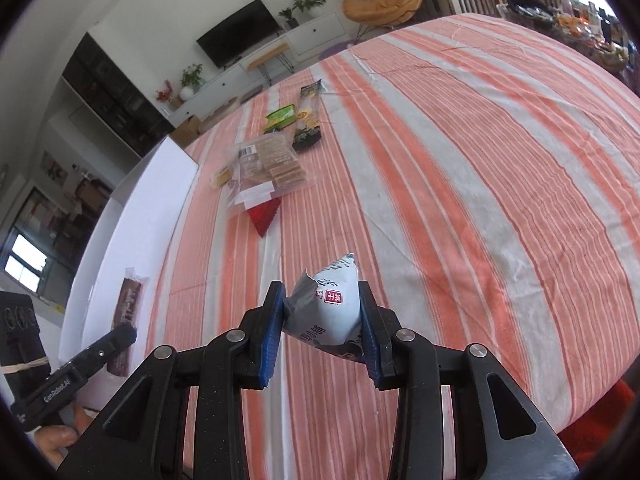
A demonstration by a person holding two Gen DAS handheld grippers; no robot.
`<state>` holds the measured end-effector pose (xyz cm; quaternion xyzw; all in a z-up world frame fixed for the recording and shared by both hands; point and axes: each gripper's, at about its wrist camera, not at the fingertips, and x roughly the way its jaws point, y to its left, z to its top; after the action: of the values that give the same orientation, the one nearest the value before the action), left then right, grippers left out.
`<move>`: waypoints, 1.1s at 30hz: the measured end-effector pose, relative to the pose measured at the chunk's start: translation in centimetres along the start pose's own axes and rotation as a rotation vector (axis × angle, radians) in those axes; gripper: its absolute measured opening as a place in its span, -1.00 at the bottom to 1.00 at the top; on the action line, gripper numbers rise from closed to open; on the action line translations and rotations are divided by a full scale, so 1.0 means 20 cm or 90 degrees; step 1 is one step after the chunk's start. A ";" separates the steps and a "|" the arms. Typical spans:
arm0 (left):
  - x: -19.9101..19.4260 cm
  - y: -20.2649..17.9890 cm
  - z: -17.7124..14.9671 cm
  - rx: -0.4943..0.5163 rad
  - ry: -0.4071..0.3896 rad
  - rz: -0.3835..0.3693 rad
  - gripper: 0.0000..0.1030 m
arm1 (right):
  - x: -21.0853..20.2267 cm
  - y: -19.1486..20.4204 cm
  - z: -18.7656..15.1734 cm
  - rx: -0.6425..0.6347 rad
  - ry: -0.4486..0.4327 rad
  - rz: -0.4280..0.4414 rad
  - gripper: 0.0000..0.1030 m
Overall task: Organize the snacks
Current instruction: 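Carry sausage and packet into the box and open both tools, then return both tools from the box to above the table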
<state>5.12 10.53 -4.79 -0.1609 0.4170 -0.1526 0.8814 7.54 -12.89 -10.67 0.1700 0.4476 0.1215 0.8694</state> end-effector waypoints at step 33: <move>-0.60 1.06 0.17 -0.129 -0.137 0.345 0.95 | 0.23 1.19 0.17 -0.295 -0.051 0.051 0.66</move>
<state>3.37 35.05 -3.20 -0.1460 0.3619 0.1481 0.9087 11.55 9.97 -2.61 -0.0120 0.3661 0.2486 0.8967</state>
